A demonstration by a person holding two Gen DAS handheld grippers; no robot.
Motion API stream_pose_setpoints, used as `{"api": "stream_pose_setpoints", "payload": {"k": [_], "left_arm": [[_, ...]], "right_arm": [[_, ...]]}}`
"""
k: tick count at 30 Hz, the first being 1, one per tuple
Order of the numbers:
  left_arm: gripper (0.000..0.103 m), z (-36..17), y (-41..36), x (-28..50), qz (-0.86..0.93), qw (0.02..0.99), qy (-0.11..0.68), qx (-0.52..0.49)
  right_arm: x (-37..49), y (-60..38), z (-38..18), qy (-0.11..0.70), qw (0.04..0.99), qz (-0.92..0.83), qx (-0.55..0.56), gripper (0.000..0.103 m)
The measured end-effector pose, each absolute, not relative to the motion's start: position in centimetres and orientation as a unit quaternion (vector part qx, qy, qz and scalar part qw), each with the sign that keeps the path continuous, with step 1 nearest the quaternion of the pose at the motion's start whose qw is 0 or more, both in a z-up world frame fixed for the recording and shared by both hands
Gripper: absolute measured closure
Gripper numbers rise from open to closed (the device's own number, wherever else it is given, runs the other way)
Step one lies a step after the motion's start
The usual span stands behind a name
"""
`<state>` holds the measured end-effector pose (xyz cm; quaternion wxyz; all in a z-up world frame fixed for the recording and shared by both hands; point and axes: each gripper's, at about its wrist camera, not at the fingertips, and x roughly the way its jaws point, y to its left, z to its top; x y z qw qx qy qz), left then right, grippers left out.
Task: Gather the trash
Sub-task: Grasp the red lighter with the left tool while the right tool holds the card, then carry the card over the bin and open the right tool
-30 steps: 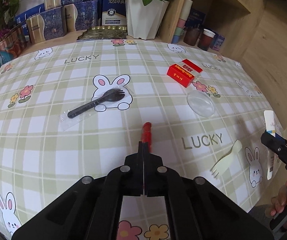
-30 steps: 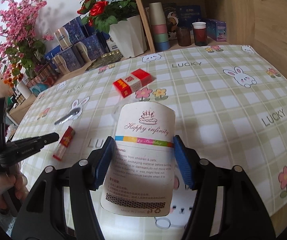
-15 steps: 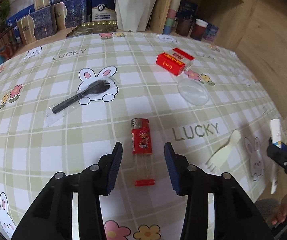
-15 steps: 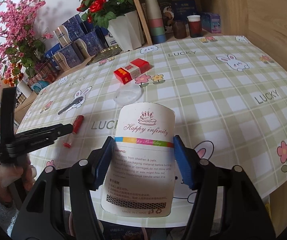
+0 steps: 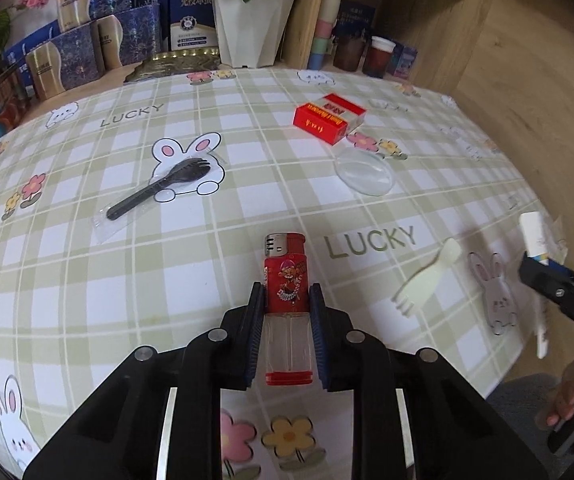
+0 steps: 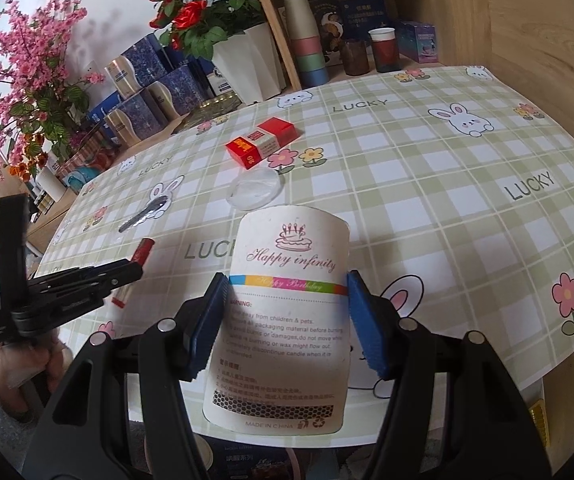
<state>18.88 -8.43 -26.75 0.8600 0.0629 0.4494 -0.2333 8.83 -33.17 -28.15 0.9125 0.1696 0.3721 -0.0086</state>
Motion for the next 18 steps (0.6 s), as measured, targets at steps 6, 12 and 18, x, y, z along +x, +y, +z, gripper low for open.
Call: {"api": "stream_pose_setpoints", "payload": {"k": [6,12,18], "left_arm": [[0.081,-24.1,-5.7,14.7,-0.238,0.869,0.434,0.015],[0.081,-22.9,-3.2,9.2,-0.232,0.875,0.424,-0.014],[0.081,-23.1,-0.7,4.7,-0.225,0.877,0.424,-0.034]], "right_arm": [[7.3,-31.3,-27.4,0.372,0.913,0.01,0.164,0.042],[4.6,-28.1,-27.5,0.385,0.91,0.04,0.148,0.042],[1.1,-24.3,-28.9,0.411,0.9,0.082,0.117,0.042]]}}
